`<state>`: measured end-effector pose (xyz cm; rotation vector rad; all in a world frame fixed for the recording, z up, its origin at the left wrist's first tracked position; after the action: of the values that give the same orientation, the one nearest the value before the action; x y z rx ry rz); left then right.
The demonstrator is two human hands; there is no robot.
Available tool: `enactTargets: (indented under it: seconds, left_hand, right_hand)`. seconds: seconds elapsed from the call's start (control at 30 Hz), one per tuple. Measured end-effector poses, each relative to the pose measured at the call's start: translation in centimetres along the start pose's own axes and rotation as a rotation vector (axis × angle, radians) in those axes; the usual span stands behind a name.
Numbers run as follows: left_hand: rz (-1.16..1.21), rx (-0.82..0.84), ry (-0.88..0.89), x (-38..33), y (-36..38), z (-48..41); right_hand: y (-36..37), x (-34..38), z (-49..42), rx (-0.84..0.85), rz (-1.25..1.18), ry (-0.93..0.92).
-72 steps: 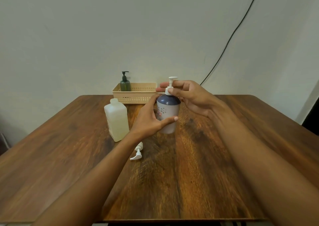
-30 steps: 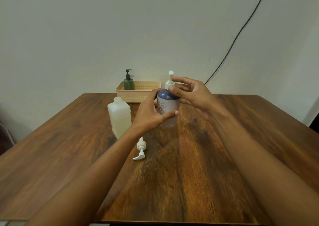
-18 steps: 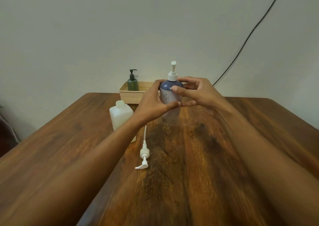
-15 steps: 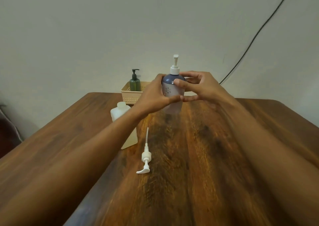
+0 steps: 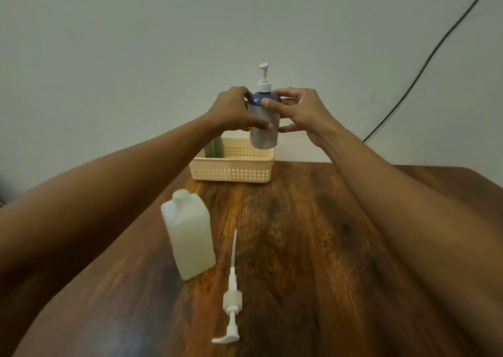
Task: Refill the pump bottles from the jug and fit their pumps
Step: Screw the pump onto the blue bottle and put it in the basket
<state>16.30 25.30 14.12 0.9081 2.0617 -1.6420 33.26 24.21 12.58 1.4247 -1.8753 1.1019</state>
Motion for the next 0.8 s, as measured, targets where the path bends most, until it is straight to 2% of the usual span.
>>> enactTargets:
  seconds: [0.37, 0.6, 0.8]
  left_hand:
    - [0.217, 0.208, -0.093, 7.5, 5.0, -9.5]
    - [0.184, 0.266, -0.096, 11.2, 8.9, -12.6]
    - [0.207, 0.319, -0.094, 13.0, 11.1, -13.0]
  right_hand:
    - [2.4, -12.3, -7.8, -0.072, -0.075, 0.087]
    - [3.4, -17.7, -9.6, -0.064, -0.078, 0.087]
    - [3.6, -19.4, -9.8, -0.037, 0.009, 0.056]
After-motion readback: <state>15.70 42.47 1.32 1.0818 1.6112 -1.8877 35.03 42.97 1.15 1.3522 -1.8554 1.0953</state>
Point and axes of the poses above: each hand's wrist, its own z-axis away from the middle knuckle, its own y-axis out of the palm, x = y × z, the point moved 7 cm from there along -z, towards the middle knuckle, and after that the axes turned 11 degrees about -y, right-handed, at the moved point
